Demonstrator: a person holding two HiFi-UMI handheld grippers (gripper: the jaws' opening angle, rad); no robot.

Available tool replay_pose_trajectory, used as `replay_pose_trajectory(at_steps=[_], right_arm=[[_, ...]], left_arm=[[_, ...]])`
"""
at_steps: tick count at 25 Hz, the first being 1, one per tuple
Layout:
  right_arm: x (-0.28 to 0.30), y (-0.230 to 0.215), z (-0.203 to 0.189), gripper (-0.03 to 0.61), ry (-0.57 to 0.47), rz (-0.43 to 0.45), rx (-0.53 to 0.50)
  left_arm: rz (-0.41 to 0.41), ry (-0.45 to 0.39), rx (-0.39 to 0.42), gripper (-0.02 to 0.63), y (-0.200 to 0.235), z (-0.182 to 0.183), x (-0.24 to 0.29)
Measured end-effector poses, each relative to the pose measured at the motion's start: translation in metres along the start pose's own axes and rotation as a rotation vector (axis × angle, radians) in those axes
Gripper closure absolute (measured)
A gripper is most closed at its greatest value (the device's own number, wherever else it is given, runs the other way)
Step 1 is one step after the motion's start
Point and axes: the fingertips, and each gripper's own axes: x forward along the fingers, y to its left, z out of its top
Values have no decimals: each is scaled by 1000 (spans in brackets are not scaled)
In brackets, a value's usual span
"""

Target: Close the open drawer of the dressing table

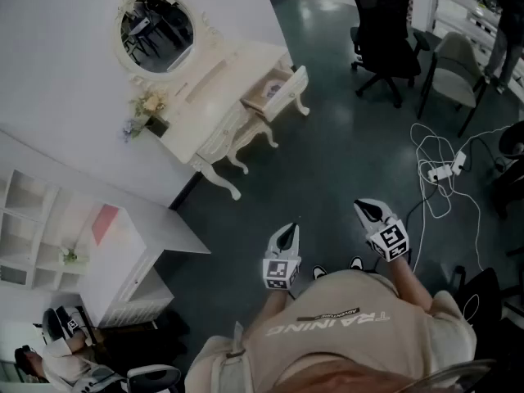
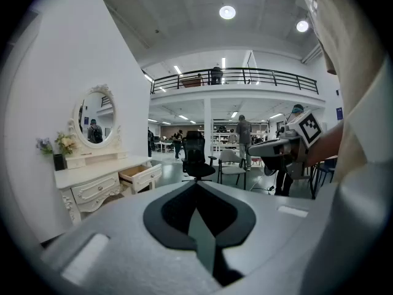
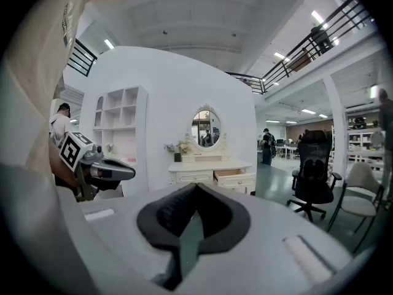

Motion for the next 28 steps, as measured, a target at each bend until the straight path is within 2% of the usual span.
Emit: replay_pose_trajectory(at_steps=[4, 9, 12, 15, 19, 24, 28], right_arm=[[27, -3, 7, 574, -19, -18, -17], [48, 11, 10, 574, -16, -42, 16], [51, 10, 14, 574, -26, -91, 18], [52, 4, 9, 574, -18, -134, 41], [65, -5, 2, 574, 8, -147, 63], [87, -43, 1, 574, 6, -117, 75], [110, -94, -1, 574, -3, -99, 109]], left_arm=[[-3, 3, 20, 614, 34, -1, 11], [-39, -4, -4, 614, 57, -8, 25], [-71, -22, -11, 614, 65, -5, 33], [-104, -33, 20, 614, 70, -5, 46], [-97, -21, 11, 614, 85, -2, 57], [-59, 25, -31, 614, 92, -7, 89], [-30, 26, -35, 614, 90, 15, 130]])
